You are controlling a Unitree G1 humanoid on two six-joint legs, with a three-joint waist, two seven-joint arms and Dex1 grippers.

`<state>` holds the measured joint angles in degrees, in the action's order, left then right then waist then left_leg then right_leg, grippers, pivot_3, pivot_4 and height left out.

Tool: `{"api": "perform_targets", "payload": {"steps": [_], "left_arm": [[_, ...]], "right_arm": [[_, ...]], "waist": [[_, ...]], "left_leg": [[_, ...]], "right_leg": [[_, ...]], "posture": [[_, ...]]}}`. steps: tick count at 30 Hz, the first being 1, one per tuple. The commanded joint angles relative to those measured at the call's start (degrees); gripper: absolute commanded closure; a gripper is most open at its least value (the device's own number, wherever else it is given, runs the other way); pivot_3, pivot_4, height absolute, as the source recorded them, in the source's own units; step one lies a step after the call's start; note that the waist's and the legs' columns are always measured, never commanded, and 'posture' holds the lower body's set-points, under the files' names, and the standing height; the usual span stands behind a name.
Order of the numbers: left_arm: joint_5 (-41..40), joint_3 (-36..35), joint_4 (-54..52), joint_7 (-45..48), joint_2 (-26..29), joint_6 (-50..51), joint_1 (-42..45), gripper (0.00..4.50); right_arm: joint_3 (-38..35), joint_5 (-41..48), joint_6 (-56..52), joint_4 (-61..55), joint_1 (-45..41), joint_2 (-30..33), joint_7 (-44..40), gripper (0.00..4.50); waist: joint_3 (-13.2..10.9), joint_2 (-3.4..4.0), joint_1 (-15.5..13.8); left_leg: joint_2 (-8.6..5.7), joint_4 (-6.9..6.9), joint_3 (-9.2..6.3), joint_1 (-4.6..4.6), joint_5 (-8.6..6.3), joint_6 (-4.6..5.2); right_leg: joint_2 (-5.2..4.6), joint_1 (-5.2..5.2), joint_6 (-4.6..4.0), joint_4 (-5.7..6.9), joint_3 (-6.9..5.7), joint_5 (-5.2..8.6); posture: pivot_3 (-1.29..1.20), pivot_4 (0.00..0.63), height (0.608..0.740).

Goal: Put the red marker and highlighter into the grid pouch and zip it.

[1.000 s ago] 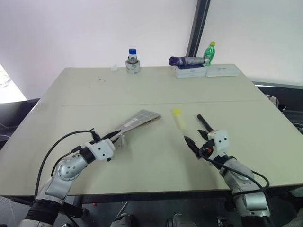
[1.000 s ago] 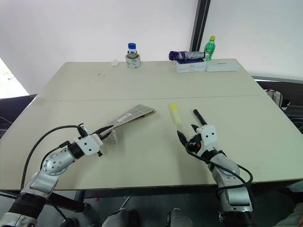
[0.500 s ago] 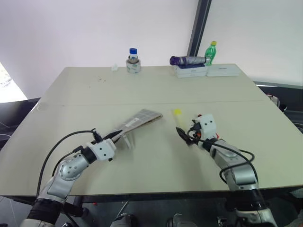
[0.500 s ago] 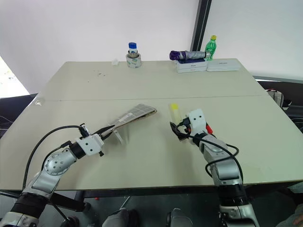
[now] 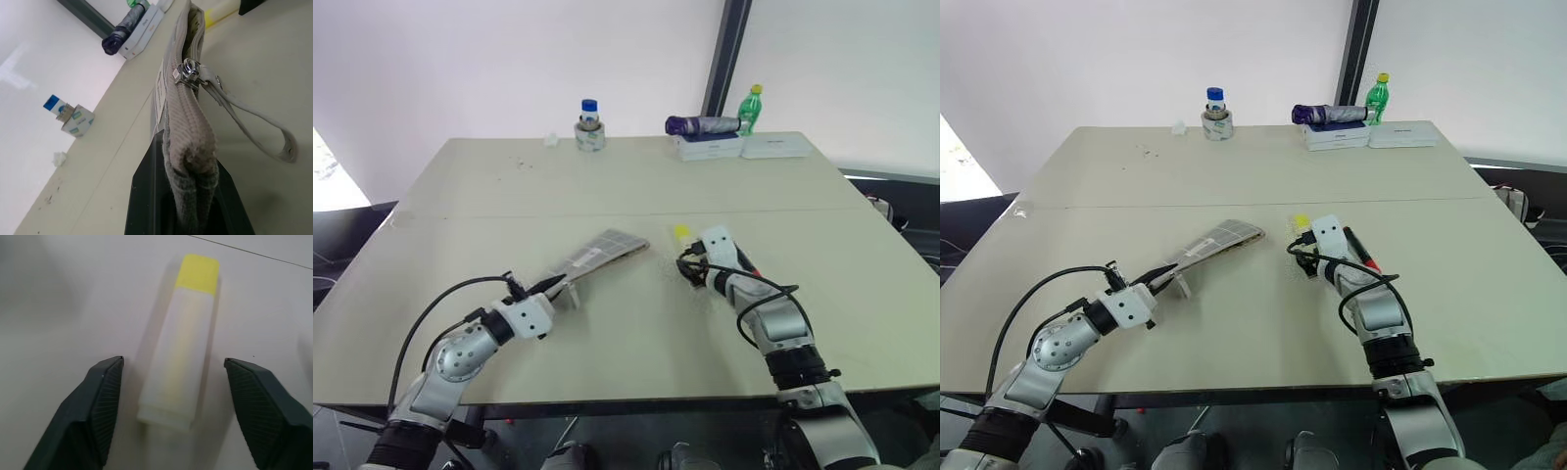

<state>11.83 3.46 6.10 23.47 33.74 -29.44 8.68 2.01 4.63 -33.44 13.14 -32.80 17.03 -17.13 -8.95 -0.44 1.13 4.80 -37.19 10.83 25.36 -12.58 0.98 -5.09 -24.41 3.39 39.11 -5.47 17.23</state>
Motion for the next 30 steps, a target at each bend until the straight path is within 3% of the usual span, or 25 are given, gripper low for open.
{"api": "perform_targets", "payload": {"steps": [1, 4, 17, 30], "left_arm": [[0.0, -1.0, -1.6, -0.7, 0.2, -0.3, 0.5, 4.50], [-0.1, -1.2, -0.9, -0.8, 0.3, -0.4, 1.2, 4.50], [-1.3, -1.2, 3.0, -0.5, 0.2, -1.5, 4.0, 4.50], [-1.0, -0.2, 1.8, 0.3, -0.7, -1.4, 4.6, 4.50]], "right_arm": [[0.6, -0.5, 0.3, -3.2, 0.1, 1.6, -2.1, 2.21], [-0.3, 1.4, 1.7, -6.1, 1.0, 3.0, -5.3, 3.65], [-4.8, 15.8, 2.4, -16.8, 7.1, 17.8, -32.4, 3.63], [3.2, 12.4, 4.4, -18.3, 6.5, 13.5, -30.5, 3.63]], "waist": [[0.0, 0.00, 0.0], [0.0, 0.00, -0.1], [0.0, -0.01, -0.2], [0.0, -0.01, -0.4]], "left_leg": [[0.00, 0.00, 0.00, 0.00, 0.00, 0.00], [0.00, 0.00, 0.00, 0.01, 0.00, 0.00], [0.00, 0.00, -0.05, 0.01, -0.04, 0.06], [-0.03, -0.05, -0.05, 0.01, -0.05, 0.09]], "right_leg": [[0.00, 0.00, 0.00, 0.00, 0.00, 0.00], [-0.01, 0.00, 0.00, 0.00, 0.00, 0.00], [0.00, 0.00, 0.00, -0.01, 0.00, 0.00], [-0.03, 0.01, 0.00, -0.02, -0.01, 0.00]], "posture": [[0.00, 0.150, 0.740], [0.00, 0.150, 0.740], [0.00, 0.150, 0.740], [0.00, 0.150, 0.740]]}}
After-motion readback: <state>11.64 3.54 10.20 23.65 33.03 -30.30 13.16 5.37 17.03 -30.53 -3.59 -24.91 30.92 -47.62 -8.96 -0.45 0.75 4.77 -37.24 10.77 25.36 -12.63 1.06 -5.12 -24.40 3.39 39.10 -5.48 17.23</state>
